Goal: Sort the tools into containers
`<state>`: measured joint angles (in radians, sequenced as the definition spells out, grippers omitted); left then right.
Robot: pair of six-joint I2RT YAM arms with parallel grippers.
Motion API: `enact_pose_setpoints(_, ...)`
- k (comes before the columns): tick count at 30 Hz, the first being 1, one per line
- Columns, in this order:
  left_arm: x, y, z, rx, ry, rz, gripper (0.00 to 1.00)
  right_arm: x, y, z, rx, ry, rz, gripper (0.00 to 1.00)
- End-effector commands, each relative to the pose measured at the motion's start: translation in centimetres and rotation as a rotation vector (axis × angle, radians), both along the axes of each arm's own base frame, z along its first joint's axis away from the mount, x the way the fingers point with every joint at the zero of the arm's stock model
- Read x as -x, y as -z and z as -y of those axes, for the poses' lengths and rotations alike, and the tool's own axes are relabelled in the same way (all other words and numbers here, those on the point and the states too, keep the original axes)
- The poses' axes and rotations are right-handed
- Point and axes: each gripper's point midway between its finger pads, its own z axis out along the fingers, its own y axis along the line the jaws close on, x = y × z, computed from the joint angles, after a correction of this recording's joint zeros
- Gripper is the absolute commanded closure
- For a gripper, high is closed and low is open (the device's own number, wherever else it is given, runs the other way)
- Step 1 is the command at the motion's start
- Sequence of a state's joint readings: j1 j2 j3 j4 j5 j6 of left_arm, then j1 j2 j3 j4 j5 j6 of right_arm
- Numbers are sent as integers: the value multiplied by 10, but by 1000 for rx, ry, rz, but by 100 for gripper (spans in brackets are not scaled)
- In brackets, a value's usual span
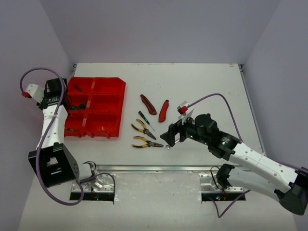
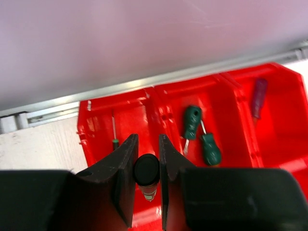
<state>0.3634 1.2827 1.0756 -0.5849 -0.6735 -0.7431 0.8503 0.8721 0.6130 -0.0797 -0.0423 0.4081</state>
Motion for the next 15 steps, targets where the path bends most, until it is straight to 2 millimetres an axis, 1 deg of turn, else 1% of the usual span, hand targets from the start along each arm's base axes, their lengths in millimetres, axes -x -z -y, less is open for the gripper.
enact_pose_setpoints(1,6,-2,-20,-73,-132,-8,100,-4,-4,3,-2,1,45,1)
enact_pose_setpoints(3,7,18,-17,-42,-133,-45,100,-2,-3,0,-6,-10,33,1)
enact_pose_setpoints(5,6,30,-13,-16,-114,-45,100,0,-3,-1,-8,-23,28,1)
enact_pose_setpoints(6,4,35,-10,4,-96,-40,98,1,-2,0,-6,-24,28,1)
enact_pose_setpoints(8,3,49,1,58,-55,-37,96,0,1,2,-2,-13,31,1)
enact_pose_setpoints(9,0,51,6,78,-34,-24,96,0,1,3,-1,-11,32,1)
enact_pose_setpoints(11,-2,67,18,136,14,-10,95,0,3,5,3,-1,30,1)
enact_pose_setpoints(13,0,77,25,167,35,-19,90,0,3,4,-4,2,22,1)
enact_pose_setpoints(14,2,79,27,177,38,-23,72,0,1,3,-11,1,17,1)
enact_pose_setpoints(15,3,79,28,182,39,-28,42,1,-1,0,-19,-6,8,1)
